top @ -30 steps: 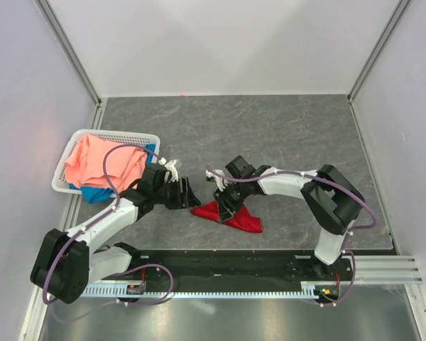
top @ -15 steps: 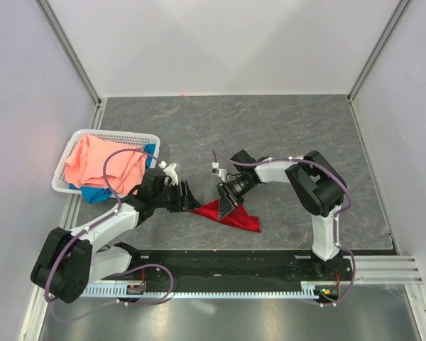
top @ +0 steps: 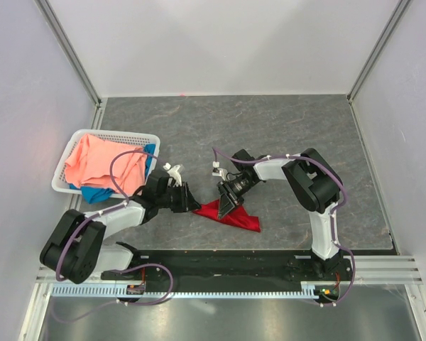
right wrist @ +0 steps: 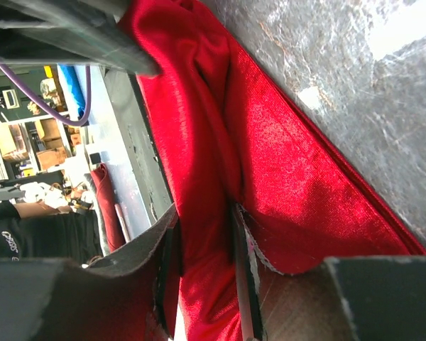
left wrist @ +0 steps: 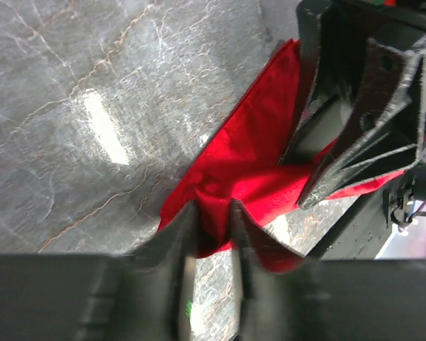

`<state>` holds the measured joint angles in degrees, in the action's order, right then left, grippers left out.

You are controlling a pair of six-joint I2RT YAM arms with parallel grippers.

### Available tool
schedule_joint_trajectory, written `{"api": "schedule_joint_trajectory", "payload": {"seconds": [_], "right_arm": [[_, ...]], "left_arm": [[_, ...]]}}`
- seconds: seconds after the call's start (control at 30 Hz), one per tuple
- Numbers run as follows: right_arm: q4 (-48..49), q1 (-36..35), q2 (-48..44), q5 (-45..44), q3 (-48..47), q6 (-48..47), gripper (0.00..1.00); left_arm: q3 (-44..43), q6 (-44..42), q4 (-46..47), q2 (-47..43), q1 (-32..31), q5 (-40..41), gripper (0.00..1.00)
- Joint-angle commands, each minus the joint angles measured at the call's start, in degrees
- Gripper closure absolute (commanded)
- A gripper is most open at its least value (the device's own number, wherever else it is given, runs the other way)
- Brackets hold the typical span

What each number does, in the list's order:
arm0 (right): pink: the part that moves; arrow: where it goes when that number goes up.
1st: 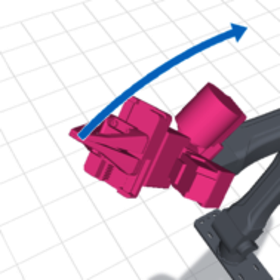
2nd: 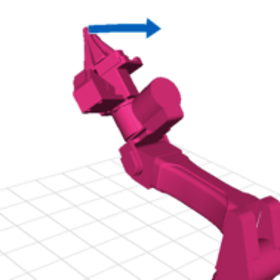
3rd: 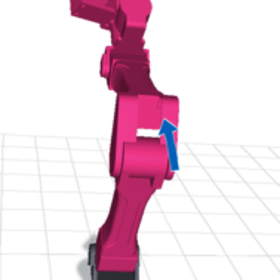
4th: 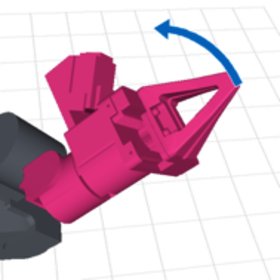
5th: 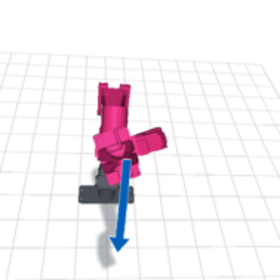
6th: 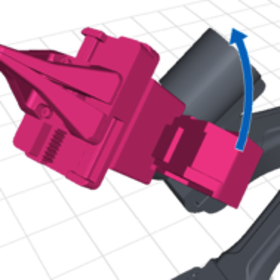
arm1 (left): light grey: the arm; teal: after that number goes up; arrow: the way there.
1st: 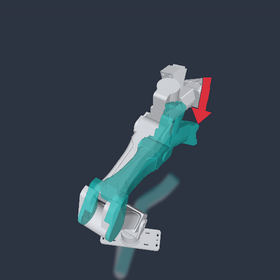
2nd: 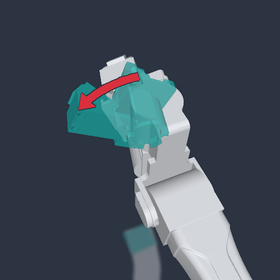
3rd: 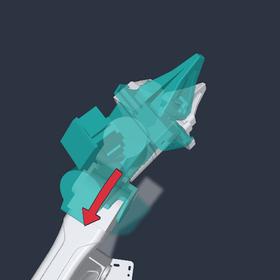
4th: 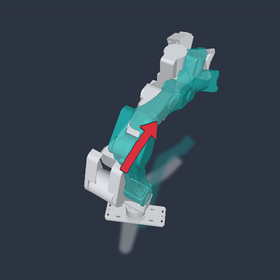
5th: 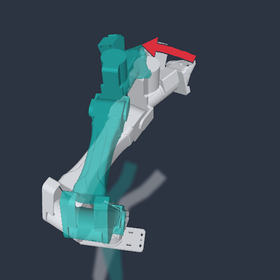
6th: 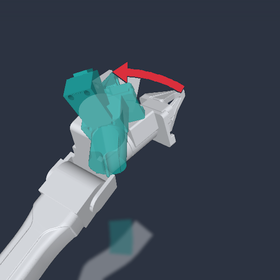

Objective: Fold the napkin, place the utensils inside, and roll it up
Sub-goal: Roll the napkin with the utensil

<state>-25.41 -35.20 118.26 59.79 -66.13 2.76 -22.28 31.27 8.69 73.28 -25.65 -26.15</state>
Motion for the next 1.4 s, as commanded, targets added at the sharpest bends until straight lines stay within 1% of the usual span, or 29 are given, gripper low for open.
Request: {"api": "schedule_joint_trajectory", "payload": {"seconds": [0.0, 0.03, 0.07, 0.13, 0.17, 0.23, 0.27, 0.33, 0.37, 0.43, 0.47, 0.53, 0.57, 0.63, 0.67, 0.73, 0.77, 0.8, 0.83, 0.87, 0.93, 1.03, 1.27, 1.33, 1.37], "right_arm": [[-0.2, 0.3, 1.3, -2.8, -1.3, -2.1, 0.59], [-0.2, 0.5, 1.0, -3.0, -1.5, -2.0, 0.58], [-0.3, 0.5, 0.7, -3.4, -1.6, -1.8, 0.57], [-0.6, 0.5, -0.7, -4.8, -2.0, -1.4, 0.54], [-1.0, 0.4, -1.4, -5.4, -2.2, -1.2, 0.52], [-1.2, 0.5, -3.7, -8.4, -2.8, -0.7, 0.45], [-1.2, 0.4, -4.9, -9.5, -2.9, -0.7, 0.43], [-1.2, 0.3, -8.9, -12.3, -2.8, -1.2, 0.39], [-1.0, 0.2, -10.4, -16.4, -2.6, -1.4, 0.38], [-0.9, -0.8, -15.3, -20.5, -2.1, -2.2, 0.35], [0.4, -2.1, -18.7, -25.5, -0.7, -2.2, 0.34], [2.2, -4.2, -22.2, -31.4, 1.4, -2.2, 0.31], [3.9, -7.0, -25.5, -38.2, 3.8, -4.2, 0.3], [6.6, -10.7, -28.3, -46.5, 6.4, -4.7, 0.28], [7.7, -14.8, -30.9, -53.4, 9.1, -5.0, 0.27], [11.1, -18.5, -32.6, -58.8, 12.9, -4.9, 0.27], [12.2, -22.1, -34.0, -62.1, 13.9, -4.4, 0.27], [13.0, -23.6, -34.2, -66.4, 14.8, -4.3, 0.26], [14.7, -25.1, -34.5, -68.7, 16.4, -4.3, 0.26], [15.6, -27.6, -34.6, -70.1, 17.0, -4.4, 0.26], [17.1, -30.1, -33.9, -72.4, 18.0, -5.0, 0.26], [17.9, -32.2, -31.7, -74.0, 18.1, -5.9, 0.26], [17.9, -32.7, -26.8, -72.4, 17.4, -7.3, 0.29], [17.2, -32.3, -26.0, -72.6, 16.9, -7.4, 0.29], [16.3, -30.9, -25.4, -70.8, 16.5, -7.0, 0.3]], "left_arm": [[0.0, 1.3, 4.5, 2.0, -0.4, -0.7, 0.83], [-0.3, 1.1, 4.3, 2.0, -0.5, -0.7, 0.87], [-0.6, 0.9, 3.6, 2.0, -0.5, -0.8, 0.92], [-1.9, 0.1, 1.9, 2.2, -0.5, -0.8, 0.97], [-2.7, -0.1, -0.8, 2.5, -0.5, -0.6, 0.98], [-5.6, -1.1, -4.5, 4.1, -0.5, -0.8, 0.98], [-6.6, -1.5, -8.2, 5.1, -0.5, -0.8, 0.98], [-9.4, -1.8, -11.5, 6.6, -0.5, -1.6, 0.98], [-10.3, -1.9, -13.2, 8.4, -0.4, -1.8, 0.98], [-12.2, -1.6, -16.2, 9.7, -0.4, -2.4, 0.98], [-12.9, -1.4, -17.1, 10.4, -0.5, -2.4, 0.98], [-14.8, -0.9, -20.3, 11.1, -0.4, -2.1, 0.98], [-15.5, -0.9, -21.3, 11.4, -0.3, -2.0, 0.98], [-17.1, -0.9, -23.7, 11.5, -0.2, -2.0, 0.98], [-17.5, -0.8, -24.4, 11.6, -0.1, -2.1, 0.98], [-18.6, -0.8, -25.7, 11.8, 0.1, -2.6, 0.98], [-18.9, -0.9, -26.0, 12.0, 0.1, -2.8, 0.98], [-19.5, -1.0, -26.3, 12.2, 0.2, -3.4, 0.98], [-19.7, -1.2, -26.7, 12.2, 0.2, -3.6, 0.98], [-19.8, -1.2, -26.9, 12.3, 0.2, -3.8, 0.98], [-20.0, -1.4, -27.3, 12.2, 0.2, -3.9, 0.98], [-20.0, -1.6, -27.9, 12.3, 0.2, -3.9, 0.98], [-20.0, -1.6, -28.2, 11.8, 0.2, -4.3, 0.98], [-20.0, -2.0, -28.3, 11.8, 0.2, -4.7, 0.98], [-19.9, -2.3, -28.3, 11.6, 0.2, -5.0, 0.98]]}}
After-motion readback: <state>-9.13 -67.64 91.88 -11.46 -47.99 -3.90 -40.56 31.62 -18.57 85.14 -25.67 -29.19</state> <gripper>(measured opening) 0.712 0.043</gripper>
